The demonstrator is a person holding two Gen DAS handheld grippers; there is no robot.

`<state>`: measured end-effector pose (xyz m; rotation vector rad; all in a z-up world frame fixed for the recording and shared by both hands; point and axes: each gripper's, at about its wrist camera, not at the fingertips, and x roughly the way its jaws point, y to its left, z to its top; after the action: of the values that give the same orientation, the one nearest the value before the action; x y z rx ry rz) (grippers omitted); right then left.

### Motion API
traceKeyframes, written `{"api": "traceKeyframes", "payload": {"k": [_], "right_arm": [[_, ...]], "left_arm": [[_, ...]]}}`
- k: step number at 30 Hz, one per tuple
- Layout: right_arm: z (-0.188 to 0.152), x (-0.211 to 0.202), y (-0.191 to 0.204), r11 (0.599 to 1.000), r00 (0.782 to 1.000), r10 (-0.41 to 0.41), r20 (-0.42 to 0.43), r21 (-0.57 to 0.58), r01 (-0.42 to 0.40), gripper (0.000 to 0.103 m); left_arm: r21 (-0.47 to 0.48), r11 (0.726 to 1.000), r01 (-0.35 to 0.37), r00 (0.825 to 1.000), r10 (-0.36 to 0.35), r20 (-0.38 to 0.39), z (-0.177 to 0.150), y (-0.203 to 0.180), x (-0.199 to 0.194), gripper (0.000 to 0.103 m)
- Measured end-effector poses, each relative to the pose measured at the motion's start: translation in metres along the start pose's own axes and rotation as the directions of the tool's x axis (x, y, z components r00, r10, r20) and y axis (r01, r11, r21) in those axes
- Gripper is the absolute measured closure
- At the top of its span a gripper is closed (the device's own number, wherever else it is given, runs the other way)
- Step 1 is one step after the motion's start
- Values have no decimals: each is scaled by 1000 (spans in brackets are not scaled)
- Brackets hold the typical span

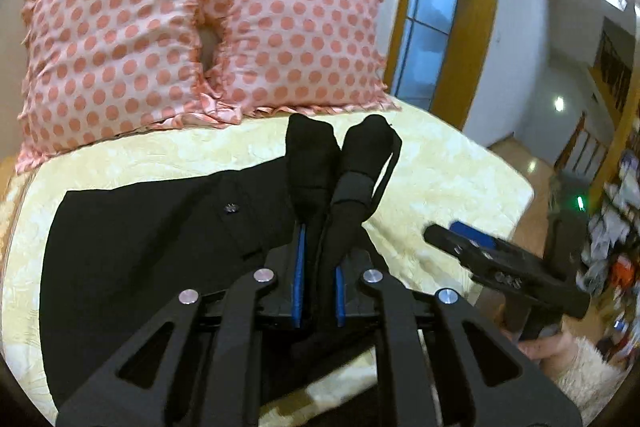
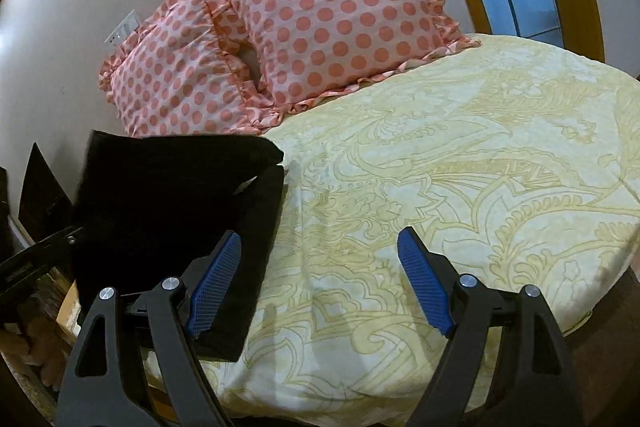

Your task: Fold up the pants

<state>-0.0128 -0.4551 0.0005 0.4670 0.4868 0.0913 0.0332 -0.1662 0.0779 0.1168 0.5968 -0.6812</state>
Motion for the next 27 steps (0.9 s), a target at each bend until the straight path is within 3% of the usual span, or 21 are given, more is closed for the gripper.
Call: {"api": "traceKeyframes", "payload": {"k": [5, 9, 12, 14, 16, 18, 19, 21, 24, 27], "right_arm": [[-1, 0, 1, 1000, 1000, -9, 4, 6, 9, 21], [6, -9, 3, 999, 999, -38, 38, -15, 39, 21], [15, -15, 8, 999, 997, -36, 74, -22, 37, 21], [22, -22, 19, 998, 993, -13, 116, -59, 20, 21], [27, -24, 36, 993, 989, 31, 141, -116, -15, 21], [28, -21, 56, 981, 986, 98, 133, -182, -73, 21], [26, -14, 72, 965, 984, 144, 103, -233, -117, 21], [21, -4, 89, 946, 981, 187, 55, -280, -164, 21], [8, 12, 115, 911, 971, 239, -25, -340, -233, 21], [-5, 29, 128, 891, 973, 213, -92, -391, -232, 21]], "left_arm": [[3, 1000, 21, 992, -20, -128, -29, -11, 32, 90], [100, 995, -16, 996, 25, -88, -38, -26, 27, 85], [103, 994, 46, 998, -41, -54, -38, -20, 6, 63], [74, 992, 97, 995, -97, -9, -38, -10, -14, 29], [22, 993, 120, 990, -121, 67, -36, 10, -38, 16], [-34, 998, 48, 989, -43, 139, -33, 33, -52, 7], [-71, 997, -37, 985, 48, 164, -32, 49, -55, 6], [-121, 975, -185, 971, 200, 129, -33, 72, -50, 6], [-149, 951, -272, 955, 285, 79, -40, 90, -41, 6], [-144, 937, -317, 945, 326, 39, -51, 98, -35, 6]]}}
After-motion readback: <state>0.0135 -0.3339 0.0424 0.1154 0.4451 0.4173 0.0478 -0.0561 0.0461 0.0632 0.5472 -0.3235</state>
